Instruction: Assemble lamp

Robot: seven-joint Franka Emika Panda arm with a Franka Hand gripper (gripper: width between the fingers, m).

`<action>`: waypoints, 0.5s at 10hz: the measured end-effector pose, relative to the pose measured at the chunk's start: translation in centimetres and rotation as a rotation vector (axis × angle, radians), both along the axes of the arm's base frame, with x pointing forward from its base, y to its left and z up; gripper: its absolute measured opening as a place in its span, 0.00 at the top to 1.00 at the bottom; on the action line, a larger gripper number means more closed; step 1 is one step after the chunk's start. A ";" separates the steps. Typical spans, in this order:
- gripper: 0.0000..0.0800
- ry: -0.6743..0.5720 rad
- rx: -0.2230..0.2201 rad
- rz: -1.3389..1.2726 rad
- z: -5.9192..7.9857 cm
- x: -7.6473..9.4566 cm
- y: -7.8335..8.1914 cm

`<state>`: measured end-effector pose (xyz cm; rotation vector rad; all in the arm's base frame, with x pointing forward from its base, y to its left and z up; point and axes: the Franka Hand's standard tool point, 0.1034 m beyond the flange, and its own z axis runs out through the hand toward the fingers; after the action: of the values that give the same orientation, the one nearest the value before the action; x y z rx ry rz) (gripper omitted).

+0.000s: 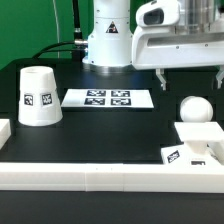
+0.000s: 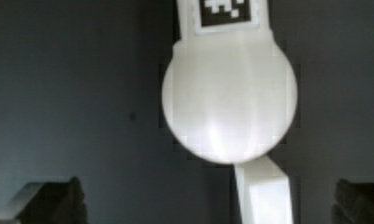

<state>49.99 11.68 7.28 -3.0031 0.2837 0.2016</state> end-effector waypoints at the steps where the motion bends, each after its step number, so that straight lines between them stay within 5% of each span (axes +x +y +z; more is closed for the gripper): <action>1: 0.13 0.070 0.007 0.006 -0.4 0.0 0.2; 5: 0.13 0.326 0.032 0.030 -0.1 -0.8 0.3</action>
Offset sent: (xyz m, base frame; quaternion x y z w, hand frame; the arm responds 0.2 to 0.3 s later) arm 0.0000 0.0000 0.0000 0.0000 -0.1296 0.0000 0.9916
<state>49.18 12.03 7.20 -2.9336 0.2611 0.6939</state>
